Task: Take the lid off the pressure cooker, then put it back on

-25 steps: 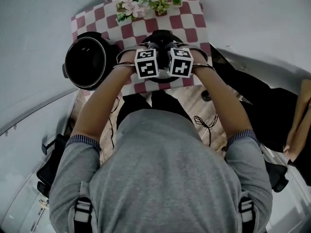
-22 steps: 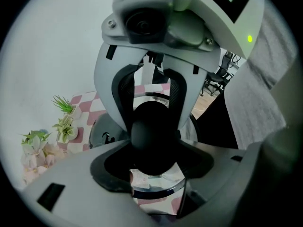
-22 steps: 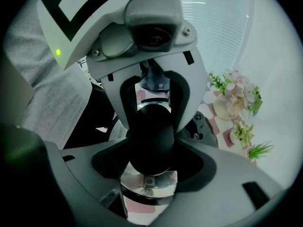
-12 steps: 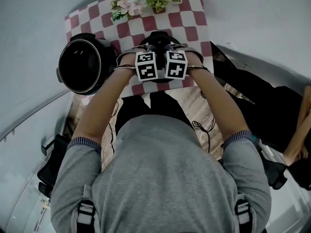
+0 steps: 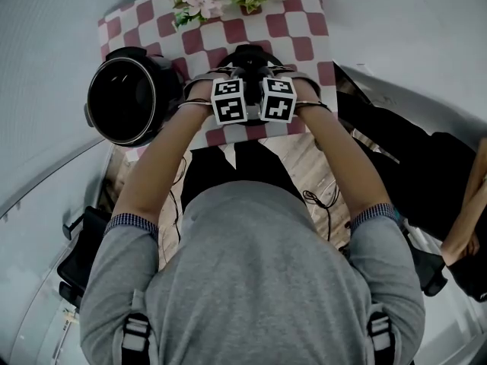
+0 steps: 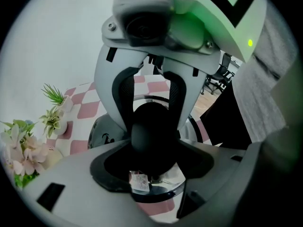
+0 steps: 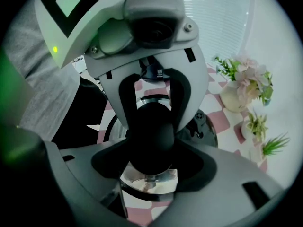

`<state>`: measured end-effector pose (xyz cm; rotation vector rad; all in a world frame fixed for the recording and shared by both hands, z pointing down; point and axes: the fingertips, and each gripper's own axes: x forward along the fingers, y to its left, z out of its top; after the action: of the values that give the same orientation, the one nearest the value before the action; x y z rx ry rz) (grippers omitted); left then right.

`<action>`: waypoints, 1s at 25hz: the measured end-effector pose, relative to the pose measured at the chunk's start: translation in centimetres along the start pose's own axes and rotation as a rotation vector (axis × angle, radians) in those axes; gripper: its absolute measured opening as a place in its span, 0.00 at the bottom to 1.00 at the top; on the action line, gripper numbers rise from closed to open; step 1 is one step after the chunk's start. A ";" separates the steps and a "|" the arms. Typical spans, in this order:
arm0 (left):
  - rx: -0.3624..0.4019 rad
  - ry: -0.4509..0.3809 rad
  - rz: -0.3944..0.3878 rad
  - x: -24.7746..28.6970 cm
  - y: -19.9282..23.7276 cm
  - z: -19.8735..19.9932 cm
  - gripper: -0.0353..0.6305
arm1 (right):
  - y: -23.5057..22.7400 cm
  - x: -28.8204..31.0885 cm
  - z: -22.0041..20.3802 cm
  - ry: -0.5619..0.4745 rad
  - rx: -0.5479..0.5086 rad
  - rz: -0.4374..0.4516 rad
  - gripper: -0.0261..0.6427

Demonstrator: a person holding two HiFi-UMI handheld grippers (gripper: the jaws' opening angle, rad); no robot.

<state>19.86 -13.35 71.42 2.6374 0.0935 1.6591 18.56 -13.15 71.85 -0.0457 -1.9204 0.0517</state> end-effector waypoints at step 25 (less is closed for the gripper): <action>-0.365 -0.577 0.314 -15.2 -0.4 5.9 0.53 | -1.5 -13.4 2.8 -0.286 0.189 -0.247 0.59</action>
<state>18.55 -13.88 55.15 2.7950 -0.5954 0.7852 20.54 -15.45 58.43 0.3423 -2.1833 0.0765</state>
